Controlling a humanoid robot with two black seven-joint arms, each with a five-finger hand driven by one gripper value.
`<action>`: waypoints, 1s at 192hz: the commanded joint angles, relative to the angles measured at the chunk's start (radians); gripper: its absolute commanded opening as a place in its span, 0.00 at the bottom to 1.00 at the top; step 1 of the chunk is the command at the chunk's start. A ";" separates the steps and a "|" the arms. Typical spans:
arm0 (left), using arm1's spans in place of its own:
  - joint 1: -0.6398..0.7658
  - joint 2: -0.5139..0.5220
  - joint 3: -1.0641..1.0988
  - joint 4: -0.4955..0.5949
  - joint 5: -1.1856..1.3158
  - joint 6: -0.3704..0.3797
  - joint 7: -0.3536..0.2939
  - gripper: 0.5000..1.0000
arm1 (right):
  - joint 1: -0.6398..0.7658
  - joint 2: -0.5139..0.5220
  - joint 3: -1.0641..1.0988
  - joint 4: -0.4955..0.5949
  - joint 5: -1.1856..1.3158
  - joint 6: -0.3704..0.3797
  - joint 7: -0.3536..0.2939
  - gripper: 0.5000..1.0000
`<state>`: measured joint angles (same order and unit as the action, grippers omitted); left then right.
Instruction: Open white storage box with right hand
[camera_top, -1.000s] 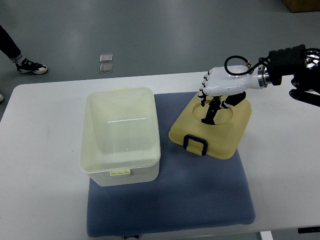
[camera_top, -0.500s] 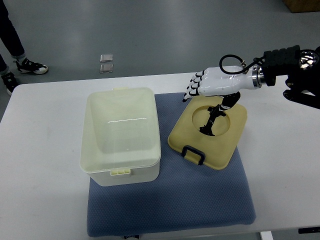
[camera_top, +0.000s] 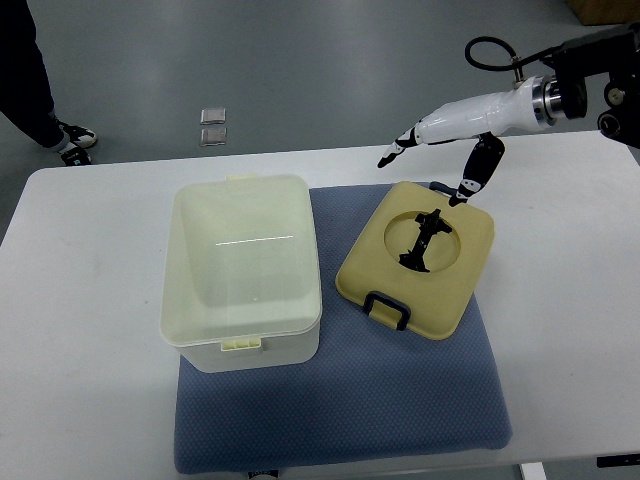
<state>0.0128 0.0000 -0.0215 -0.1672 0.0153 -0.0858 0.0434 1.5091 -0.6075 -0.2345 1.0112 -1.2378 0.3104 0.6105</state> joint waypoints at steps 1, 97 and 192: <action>0.001 0.000 0.000 0.000 0.000 0.000 0.000 1.00 | -0.015 -0.003 0.040 -0.025 0.184 0.016 -0.061 0.84; -0.001 0.000 0.000 0.000 0.000 0.000 0.000 1.00 | -0.164 0.021 0.093 -0.082 1.272 0.021 -0.337 0.84; -0.001 0.000 0.000 0.000 0.000 0.000 0.000 1.00 | -0.382 0.135 0.279 -0.128 1.833 0.003 -0.575 0.85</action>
<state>0.0124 0.0000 -0.0215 -0.1672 0.0153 -0.0857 0.0429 1.1563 -0.4834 0.0045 0.8839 0.5534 0.3226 0.0698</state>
